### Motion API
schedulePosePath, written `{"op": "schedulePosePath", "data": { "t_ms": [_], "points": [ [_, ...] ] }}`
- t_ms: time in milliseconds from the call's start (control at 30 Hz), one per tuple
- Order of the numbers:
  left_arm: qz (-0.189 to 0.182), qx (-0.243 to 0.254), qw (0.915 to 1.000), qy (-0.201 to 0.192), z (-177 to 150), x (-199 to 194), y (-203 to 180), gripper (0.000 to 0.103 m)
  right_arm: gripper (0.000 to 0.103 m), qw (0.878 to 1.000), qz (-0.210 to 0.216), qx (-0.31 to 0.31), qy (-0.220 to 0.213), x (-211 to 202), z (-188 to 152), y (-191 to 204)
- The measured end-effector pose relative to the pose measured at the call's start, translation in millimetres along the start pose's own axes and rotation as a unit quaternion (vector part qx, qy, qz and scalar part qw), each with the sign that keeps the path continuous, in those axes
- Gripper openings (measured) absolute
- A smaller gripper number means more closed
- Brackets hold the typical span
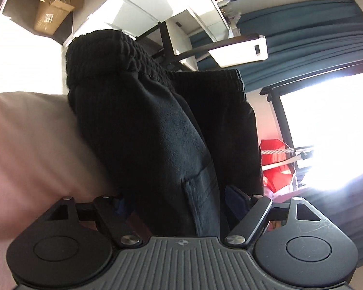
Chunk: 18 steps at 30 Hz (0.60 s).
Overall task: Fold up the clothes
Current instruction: 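Lift the pants with both grippers and fold the legs toward the waistband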
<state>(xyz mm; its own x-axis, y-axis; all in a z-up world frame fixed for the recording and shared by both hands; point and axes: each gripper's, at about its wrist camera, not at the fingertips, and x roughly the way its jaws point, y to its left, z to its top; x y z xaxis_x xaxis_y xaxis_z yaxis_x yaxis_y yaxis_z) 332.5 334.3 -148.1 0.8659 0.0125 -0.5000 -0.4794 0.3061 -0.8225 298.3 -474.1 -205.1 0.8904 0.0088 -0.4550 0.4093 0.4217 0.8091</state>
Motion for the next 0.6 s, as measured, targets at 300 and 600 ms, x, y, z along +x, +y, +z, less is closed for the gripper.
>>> {"op": "schedulePosePath", "data": {
  "t_ms": [300, 600],
  "points": [
    [0.065, 0.043, 0.997, -0.004, 36.9, -22.4, -25.6, 0.018, 0.018, 0.998, -0.03, 0.024, -0.041, 2.7, 12.3, 25.8],
    [0.023, 0.07, 0.9972, 0.014, 46.7, -139.4, -64.2, 0.015, 0.012, 0.998, -0.018, 0.034, -0.048, -77.7, 21.8, 18.9]
  ]
}}
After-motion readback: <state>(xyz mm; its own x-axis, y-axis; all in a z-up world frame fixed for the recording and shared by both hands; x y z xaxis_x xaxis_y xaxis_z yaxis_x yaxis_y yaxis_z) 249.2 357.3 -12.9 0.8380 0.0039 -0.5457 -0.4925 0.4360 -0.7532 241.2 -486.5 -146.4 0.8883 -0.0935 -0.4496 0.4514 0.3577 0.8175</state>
